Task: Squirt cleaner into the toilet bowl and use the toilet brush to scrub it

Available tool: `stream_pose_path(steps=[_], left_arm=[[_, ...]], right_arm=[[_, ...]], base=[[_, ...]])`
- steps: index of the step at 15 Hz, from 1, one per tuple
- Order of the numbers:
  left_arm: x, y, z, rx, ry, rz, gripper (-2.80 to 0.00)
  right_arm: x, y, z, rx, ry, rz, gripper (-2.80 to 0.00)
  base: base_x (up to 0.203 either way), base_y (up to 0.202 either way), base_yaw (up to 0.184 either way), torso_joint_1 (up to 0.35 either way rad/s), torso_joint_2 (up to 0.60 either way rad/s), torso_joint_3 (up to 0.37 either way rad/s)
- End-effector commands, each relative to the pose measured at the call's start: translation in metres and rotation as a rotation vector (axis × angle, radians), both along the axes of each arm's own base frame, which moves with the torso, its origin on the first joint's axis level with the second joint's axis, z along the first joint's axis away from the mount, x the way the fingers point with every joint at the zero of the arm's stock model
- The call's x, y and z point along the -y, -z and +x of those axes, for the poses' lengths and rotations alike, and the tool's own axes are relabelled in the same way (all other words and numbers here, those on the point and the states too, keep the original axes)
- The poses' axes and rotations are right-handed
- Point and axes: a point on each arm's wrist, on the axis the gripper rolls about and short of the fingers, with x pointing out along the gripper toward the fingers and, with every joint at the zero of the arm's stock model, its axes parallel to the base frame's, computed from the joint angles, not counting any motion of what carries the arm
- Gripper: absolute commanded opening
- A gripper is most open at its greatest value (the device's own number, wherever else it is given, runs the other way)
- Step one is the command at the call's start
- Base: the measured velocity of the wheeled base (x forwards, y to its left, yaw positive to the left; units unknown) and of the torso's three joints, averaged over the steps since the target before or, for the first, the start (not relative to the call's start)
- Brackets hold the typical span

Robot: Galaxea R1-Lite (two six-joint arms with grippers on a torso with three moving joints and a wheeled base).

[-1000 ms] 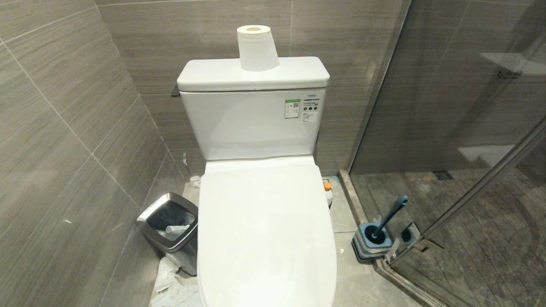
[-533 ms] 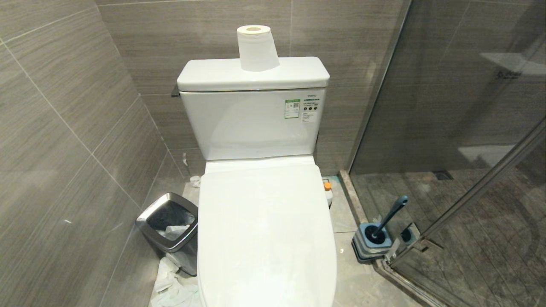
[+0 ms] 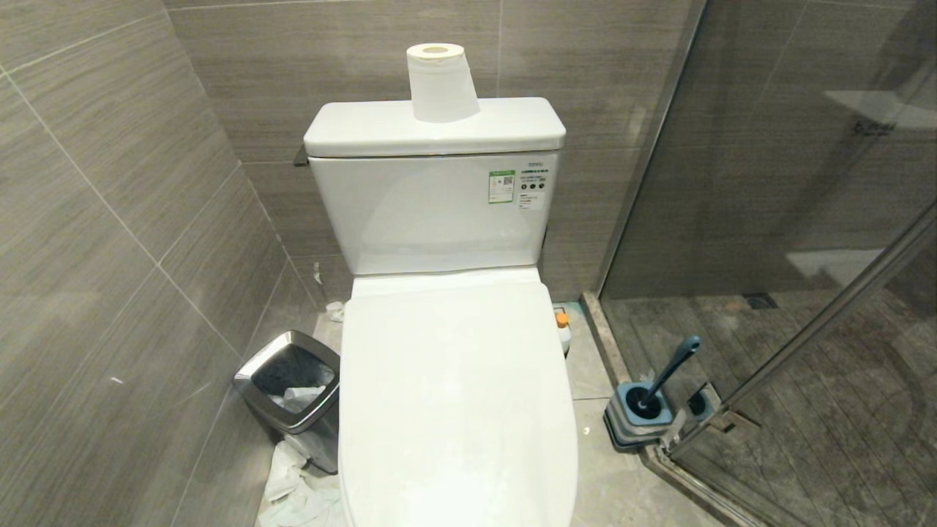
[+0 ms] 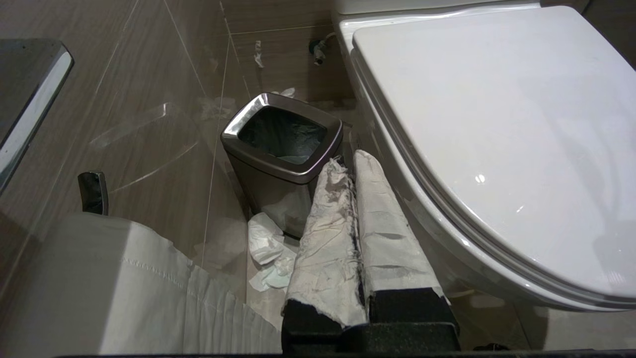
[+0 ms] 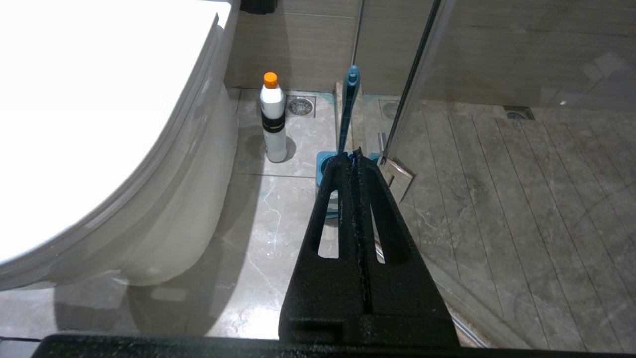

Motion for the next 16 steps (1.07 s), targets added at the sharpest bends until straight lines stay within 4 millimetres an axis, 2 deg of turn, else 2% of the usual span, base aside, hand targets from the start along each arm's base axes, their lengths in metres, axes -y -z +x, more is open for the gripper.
stream_pose_path(steps=[1,16], left_arm=[[0.0000,0.0000,0.0001,-0.001,-0.001,0.000,-2.80],[0.0000,0.0000,0.0001,-0.001,-0.001,0.000,-2.80]], right_arm=[[0.0000,-0.0001,0.0001,-0.001,-0.001,0.000,-2.80],[0.0000,-0.0002,0.0001,0.000,-0.001,0.000,-2.80]], base=[[0.000,0.000,0.000,0.000,0.00,0.000],[0.000,0.000,0.000,0.000,0.00,0.000]])
